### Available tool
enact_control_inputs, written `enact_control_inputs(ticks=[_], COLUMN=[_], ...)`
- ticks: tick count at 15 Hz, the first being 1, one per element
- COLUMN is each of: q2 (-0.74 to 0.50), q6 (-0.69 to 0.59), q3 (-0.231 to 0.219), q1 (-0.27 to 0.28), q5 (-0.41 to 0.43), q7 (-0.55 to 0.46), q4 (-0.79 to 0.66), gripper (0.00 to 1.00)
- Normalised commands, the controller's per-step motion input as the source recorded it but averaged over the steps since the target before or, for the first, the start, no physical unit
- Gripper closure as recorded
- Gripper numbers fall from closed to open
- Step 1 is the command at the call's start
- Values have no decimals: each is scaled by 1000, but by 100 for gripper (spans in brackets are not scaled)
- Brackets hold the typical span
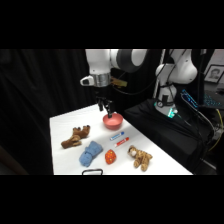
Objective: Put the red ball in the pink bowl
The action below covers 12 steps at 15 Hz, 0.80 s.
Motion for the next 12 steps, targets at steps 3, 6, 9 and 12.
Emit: enact_control_inputs(ticks=[3, 6, 9, 12], q2=[70, 182, 266, 317], q6=[34, 91, 245, 330], q3=[34, 63, 81, 47], q1=[7, 47, 94, 98], q5=[-1, 55, 73, 21], q7=[70, 161, 236, 239], q4=[76, 180, 195, 184], gripper=[0, 0, 0, 0])
